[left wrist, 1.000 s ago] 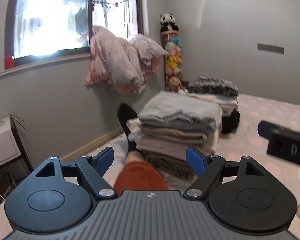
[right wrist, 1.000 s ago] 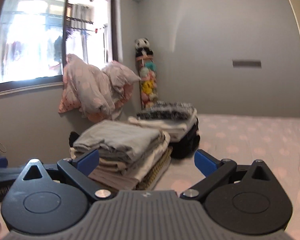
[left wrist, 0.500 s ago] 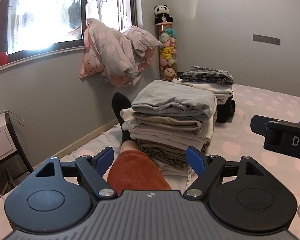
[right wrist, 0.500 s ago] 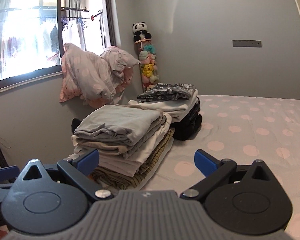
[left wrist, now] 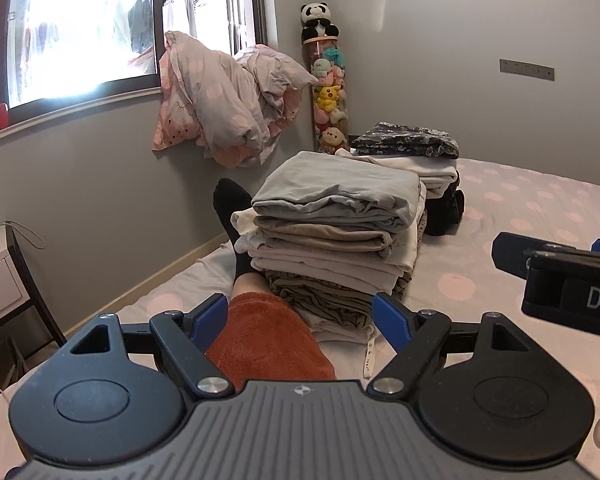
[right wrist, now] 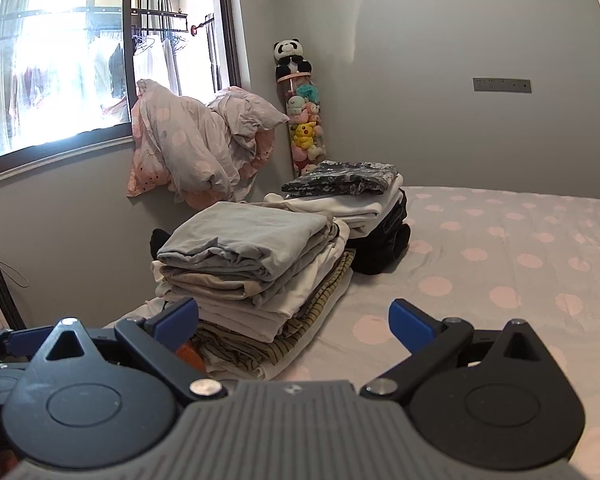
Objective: Fold clothes
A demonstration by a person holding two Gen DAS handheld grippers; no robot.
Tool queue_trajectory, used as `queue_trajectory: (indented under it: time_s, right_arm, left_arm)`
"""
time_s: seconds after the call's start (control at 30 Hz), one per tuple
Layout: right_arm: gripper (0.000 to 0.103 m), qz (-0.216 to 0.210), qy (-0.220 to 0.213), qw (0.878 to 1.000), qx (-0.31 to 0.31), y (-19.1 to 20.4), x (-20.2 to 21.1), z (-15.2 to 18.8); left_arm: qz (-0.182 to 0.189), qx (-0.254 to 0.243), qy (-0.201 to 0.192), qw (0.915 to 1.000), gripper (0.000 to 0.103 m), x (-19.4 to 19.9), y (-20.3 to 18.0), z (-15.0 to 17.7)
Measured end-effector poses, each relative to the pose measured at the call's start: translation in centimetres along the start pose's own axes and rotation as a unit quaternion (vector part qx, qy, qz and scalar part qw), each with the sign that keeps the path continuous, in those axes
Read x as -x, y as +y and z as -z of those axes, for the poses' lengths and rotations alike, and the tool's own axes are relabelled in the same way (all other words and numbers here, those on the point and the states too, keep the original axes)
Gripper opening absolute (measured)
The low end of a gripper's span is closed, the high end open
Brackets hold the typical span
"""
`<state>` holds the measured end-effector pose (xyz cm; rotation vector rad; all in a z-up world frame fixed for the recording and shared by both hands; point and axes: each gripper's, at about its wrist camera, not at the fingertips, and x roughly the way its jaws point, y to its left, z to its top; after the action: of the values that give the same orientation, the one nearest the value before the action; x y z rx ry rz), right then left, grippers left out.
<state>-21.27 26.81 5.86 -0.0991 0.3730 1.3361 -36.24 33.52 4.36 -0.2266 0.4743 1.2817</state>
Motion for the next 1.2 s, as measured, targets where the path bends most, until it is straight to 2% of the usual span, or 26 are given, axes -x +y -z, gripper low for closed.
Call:
queue_trajectory:
  time_s: [1.2]
  right_arm:
    - [0.102, 0.012, 0.021, 1.0, 0.014, 0.3, -0.36, 0.29]
  left_arm:
    - [-0.003, 0.012, 0.024, 0.9996, 0.094, -0.51, 0.35, 0.12]
